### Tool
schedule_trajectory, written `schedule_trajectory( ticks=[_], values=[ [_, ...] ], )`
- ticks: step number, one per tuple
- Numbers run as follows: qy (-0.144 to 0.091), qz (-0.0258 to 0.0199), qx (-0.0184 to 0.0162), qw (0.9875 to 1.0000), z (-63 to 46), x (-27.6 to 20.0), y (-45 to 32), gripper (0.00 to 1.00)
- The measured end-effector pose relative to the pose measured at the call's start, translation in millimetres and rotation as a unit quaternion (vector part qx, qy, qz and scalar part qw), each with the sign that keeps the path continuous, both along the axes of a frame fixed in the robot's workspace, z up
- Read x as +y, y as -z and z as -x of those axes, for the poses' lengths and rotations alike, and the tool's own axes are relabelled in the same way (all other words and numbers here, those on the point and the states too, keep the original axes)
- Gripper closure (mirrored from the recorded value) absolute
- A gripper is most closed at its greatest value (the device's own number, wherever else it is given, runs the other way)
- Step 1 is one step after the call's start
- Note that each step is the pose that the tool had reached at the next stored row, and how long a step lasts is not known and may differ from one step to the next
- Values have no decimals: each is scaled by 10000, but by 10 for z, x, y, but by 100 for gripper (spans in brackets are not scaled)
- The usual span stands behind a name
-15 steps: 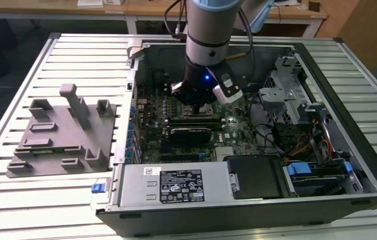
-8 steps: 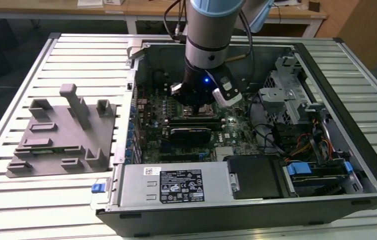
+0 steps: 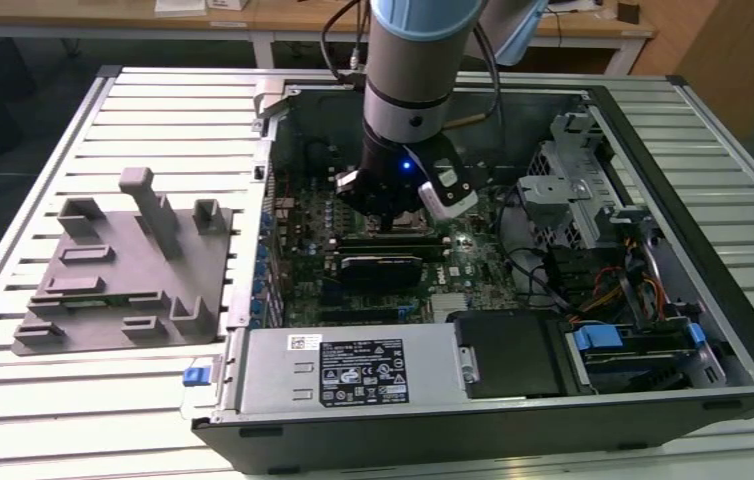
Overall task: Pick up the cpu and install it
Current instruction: 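Install the second cpu locking lever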
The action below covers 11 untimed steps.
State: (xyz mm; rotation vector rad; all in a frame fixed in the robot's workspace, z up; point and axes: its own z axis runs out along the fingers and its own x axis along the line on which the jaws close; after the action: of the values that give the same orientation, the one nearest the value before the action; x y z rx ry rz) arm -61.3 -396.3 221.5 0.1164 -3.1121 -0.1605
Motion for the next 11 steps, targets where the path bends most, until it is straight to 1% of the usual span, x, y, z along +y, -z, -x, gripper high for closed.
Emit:
schedule_trajectory(
  ticks=[2,8,10,11],
  values=[
    [0,-20,-1,10000,13,1,16,89],
    [-1,-53,0,10000,27,0,97,89],
    [-1,-85,1,10000,33,-1,115,89],
    [0,-116,0,9999,37,-2,122,89]
  ],
)
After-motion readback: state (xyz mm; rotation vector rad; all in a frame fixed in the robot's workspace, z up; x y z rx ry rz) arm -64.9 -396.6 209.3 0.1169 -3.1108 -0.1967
